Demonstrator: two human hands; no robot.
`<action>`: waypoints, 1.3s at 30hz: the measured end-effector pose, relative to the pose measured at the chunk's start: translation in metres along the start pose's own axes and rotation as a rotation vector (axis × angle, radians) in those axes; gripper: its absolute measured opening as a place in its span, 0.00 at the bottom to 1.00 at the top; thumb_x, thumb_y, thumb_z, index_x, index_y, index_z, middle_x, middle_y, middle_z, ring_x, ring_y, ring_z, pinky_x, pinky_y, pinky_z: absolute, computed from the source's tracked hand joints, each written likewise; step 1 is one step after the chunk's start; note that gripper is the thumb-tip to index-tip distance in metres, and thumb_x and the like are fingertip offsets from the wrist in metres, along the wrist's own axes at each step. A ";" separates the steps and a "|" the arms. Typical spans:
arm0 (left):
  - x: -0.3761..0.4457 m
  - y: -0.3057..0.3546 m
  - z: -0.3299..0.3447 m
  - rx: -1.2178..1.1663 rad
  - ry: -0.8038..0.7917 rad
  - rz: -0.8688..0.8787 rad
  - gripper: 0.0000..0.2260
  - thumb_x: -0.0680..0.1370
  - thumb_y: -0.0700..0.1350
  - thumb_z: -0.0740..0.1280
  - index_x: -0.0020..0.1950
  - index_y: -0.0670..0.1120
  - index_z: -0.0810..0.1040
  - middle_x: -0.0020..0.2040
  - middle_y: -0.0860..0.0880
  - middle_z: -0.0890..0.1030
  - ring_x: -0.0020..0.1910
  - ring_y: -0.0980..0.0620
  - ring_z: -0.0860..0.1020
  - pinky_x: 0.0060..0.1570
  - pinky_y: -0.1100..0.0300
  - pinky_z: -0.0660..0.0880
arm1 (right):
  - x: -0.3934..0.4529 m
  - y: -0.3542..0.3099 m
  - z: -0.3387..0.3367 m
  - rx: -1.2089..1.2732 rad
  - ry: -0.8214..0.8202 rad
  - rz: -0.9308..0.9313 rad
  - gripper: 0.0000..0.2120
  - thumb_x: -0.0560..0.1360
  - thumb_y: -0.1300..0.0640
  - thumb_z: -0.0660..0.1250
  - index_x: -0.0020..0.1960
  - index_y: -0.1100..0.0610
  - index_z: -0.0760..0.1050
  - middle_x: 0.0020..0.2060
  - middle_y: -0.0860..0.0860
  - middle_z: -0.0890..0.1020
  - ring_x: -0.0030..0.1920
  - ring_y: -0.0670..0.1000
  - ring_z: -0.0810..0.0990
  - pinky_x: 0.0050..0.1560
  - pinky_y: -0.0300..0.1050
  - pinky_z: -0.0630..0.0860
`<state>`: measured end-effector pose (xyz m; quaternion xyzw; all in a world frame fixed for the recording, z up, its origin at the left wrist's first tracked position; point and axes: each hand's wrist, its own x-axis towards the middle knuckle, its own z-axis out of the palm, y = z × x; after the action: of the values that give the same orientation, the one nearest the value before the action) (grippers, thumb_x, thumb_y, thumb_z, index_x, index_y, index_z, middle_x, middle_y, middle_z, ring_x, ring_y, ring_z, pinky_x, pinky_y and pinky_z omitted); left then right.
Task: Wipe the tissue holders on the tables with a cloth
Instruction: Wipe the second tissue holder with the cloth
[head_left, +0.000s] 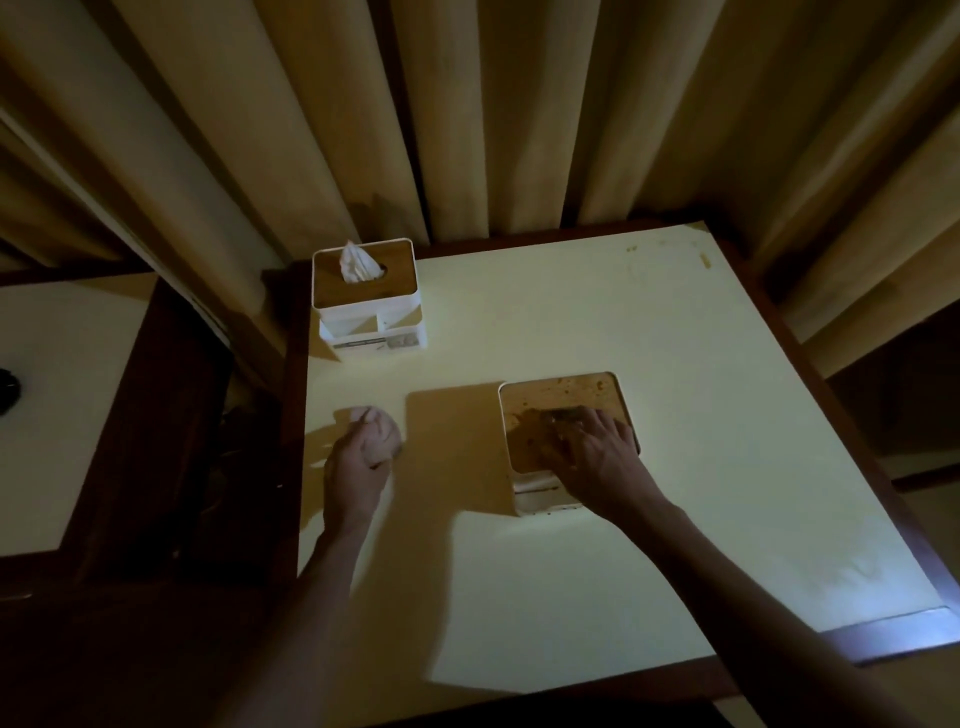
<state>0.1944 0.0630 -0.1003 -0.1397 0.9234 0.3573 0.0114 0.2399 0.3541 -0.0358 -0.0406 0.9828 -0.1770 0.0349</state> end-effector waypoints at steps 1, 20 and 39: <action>-0.004 0.002 -0.003 -0.029 0.004 -0.008 0.23 0.72 0.38 0.71 0.67 0.47 0.74 0.59 0.46 0.79 0.58 0.44 0.76 0.53 0.54 0.73 | 0.001 -0.001 0.000 -0.003 0.004 0.006 0.19 0.80 0.44 0.58 0.67 0.49 0.72 0.65 0.51 0.71 0.64 0.54 0.68 0.64 0.54 0.63; -0.045 0.114 -0.013 -0.435 -0.234 0.322 0.23 0.72 0.47 0.73 0.66 0.56 0.74 0.64 0.56 0.75 0.60 0.60 0.74 0.54 0.66 0.76 | 0.000 0.022 -0.043 0.270 -0.118 0.062 0.24 0.75 0.38 0.55 0.63 0.47 0.77 0.59 0.54 0.75 0.59 0.59 0.71 0.60 0.56 0.70; -0.049 0.161 0.017 0.253 -0.386 0.497 0.18 0.77 0.44 0.68 0.67 0.47 0.75 0.74 0.52 0.63 0.68 0.48 0.63 0.68 0.54 0.61 | 0.024 0.084 -0.049 0.145 -0.382 -0.033 0.60 0.63 0.39 0.76 0.78 0.50 0.37 0.78 0.49 0.43 0.77 0.56 0.44 0.73 0.61 0.50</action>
<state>0.1971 0.1996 -0.0013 0.1626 0.9471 0.2515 0.1156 0.2067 0.4477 -0.0206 -0.0869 0.9422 -0.2367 0.2205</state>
